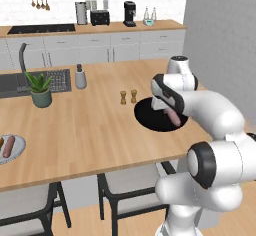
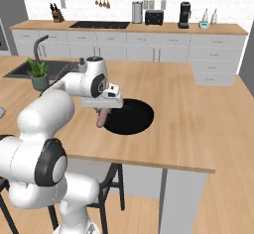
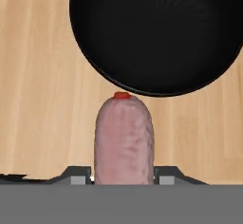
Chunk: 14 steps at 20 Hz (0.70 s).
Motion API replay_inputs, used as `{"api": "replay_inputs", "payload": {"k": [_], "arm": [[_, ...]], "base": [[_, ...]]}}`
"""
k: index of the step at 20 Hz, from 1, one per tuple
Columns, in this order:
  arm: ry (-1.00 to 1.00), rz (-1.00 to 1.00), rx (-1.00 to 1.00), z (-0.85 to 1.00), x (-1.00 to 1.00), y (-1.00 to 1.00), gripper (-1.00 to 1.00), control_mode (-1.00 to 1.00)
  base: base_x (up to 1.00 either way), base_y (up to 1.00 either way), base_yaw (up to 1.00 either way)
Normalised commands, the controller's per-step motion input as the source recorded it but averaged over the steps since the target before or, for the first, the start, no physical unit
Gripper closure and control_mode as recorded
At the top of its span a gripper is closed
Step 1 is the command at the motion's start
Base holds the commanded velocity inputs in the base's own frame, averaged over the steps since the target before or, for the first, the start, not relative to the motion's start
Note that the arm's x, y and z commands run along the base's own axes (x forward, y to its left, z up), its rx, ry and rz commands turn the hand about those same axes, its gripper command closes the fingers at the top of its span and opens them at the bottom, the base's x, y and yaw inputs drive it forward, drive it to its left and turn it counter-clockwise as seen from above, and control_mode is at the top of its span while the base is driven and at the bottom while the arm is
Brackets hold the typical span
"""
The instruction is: Place one bun and one sausage from the bowl on each plate.
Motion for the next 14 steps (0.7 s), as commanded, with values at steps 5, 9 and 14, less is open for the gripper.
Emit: {"api": "replay_inputs", "payload": {"k": [5,9,14], "arm": [[0.03,0.02,0.06,-0.09,-1.00,0.00,1.00,-1.00],[0.00,0.03,0.00,-0.15,-0.31,0.00,1.00,-1.00],[0.00,0.00,0.00,0.00,-0.05,0.02,1.00,-1.00]], "base": [[0.00,0.00,0.00],[0.00,0.00,0.00],[0.00,0.00,0.00]]}}
